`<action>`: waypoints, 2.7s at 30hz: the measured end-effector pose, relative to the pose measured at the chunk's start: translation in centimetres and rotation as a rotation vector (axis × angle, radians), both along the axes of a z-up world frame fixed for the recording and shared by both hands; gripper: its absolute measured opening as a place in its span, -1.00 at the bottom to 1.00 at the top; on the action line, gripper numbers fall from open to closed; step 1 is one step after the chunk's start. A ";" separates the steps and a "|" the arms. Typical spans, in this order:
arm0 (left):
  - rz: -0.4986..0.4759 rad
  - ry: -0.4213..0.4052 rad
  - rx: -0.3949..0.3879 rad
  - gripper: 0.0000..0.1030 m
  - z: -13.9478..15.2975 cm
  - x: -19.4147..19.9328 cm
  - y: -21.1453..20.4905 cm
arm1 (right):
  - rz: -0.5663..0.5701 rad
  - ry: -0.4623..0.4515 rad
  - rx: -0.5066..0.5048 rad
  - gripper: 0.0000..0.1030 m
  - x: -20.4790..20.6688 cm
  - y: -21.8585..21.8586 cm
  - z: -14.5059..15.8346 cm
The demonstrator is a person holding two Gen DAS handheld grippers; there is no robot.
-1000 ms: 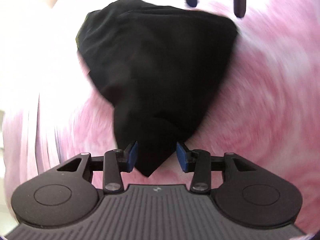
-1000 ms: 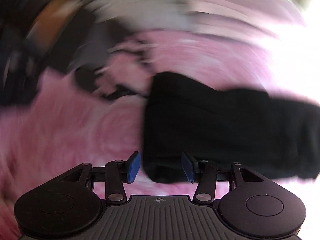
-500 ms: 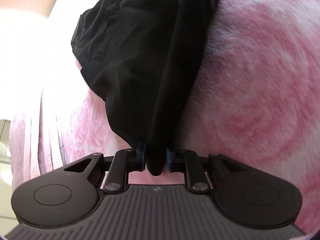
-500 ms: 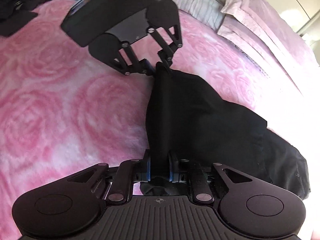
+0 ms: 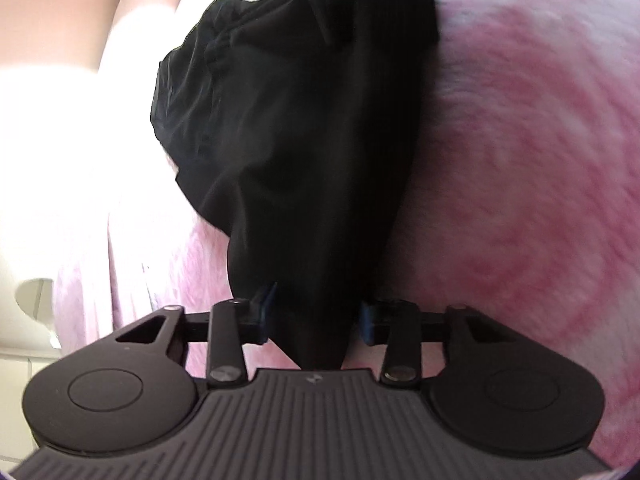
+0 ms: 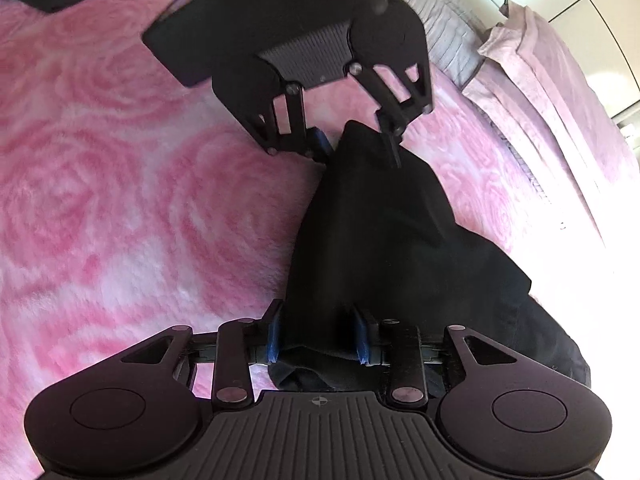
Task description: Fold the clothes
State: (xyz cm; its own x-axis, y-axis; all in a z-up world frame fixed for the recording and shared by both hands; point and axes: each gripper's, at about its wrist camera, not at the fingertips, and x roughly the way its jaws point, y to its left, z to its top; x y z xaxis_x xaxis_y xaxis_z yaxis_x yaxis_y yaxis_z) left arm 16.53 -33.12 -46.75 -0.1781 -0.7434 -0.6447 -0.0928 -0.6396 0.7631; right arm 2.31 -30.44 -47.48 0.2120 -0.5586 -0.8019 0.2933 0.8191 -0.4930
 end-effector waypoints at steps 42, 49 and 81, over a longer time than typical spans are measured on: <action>0.252 0.014 0.258 -0.82 11.9 0.8 13.7 | 0.162 -0.150 0.243 -0.88 -0.5 13.5 10.4; 0.341 -0.064 0.425 -0.58 8.6 0.5 16.7 | 0.268 -0.106 0.390 -0.56 -0.2 16.8 6.7; 0.862 0.725 0.828 -0.65 9.2 -2.1 -11.0 | -1.054 -0.863 0.685 -0.50 -17.9 -4.6 1.1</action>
State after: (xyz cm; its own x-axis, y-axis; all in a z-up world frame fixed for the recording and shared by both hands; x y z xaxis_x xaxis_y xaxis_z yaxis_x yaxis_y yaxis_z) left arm 14.43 -44.11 -37.51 -0.3445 -0.2417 -0.9072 0.8036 -0.5755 -0.1518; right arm -15.58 -35.05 -46.35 0.4912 -0.3338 -0.8046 0.8617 0.0513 0.5048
